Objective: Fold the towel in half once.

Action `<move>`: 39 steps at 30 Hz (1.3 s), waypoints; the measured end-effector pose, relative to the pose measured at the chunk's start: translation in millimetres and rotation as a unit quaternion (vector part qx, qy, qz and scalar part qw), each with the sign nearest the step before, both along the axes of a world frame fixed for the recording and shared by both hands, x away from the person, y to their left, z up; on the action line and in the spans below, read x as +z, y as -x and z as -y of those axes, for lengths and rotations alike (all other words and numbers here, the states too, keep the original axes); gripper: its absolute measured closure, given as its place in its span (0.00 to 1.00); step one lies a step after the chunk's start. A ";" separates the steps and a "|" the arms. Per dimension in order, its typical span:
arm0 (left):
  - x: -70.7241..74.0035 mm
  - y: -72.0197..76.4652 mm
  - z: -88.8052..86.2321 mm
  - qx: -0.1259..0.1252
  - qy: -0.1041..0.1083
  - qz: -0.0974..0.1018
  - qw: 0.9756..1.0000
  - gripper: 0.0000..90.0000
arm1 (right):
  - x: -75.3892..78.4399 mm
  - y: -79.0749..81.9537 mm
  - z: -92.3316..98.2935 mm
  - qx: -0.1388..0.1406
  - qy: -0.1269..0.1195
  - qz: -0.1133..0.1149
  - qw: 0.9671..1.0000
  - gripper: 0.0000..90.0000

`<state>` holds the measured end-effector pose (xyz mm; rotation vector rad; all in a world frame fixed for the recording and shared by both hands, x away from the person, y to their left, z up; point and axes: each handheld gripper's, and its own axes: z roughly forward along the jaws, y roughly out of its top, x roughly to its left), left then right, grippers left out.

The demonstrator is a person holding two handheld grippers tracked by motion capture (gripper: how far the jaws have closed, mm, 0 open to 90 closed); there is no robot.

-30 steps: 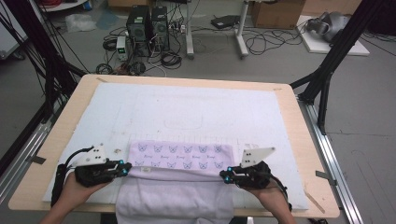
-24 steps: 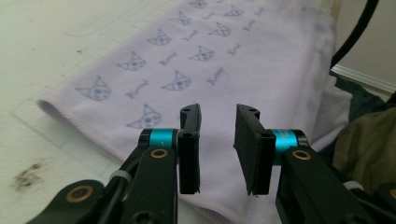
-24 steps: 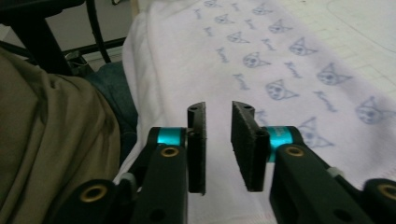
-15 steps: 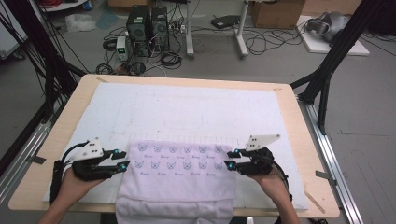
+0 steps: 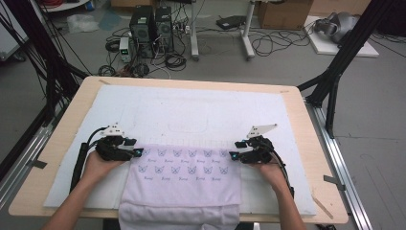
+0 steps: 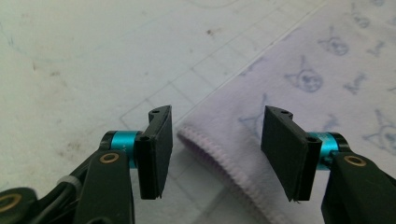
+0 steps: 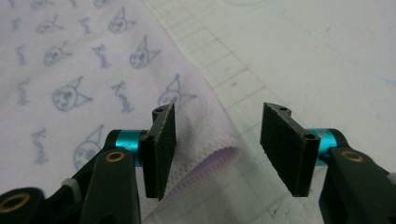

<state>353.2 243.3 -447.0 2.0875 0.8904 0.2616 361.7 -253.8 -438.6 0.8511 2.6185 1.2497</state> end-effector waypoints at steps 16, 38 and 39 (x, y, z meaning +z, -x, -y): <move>33.7 -26.1 12.1 0.022 -0.028 0.055 0.998 0.95 | 20.0 -23.1 -13.4 0.020 0.034 0.004 0.999 0.95; 88.8 -104.3 -10.8 0.095 -0.016 0.075 0.993 0.68 | 94.5 -112.5 -10.8 -0.057 0.025 0.040 0.997 0.67; 83.3 -100.4 -13.6 0.091 -0.014 0.073 0.993 0.67 | 88.1 -109.0 -11.0 -0.052 0.024 0.033 0.998 0.66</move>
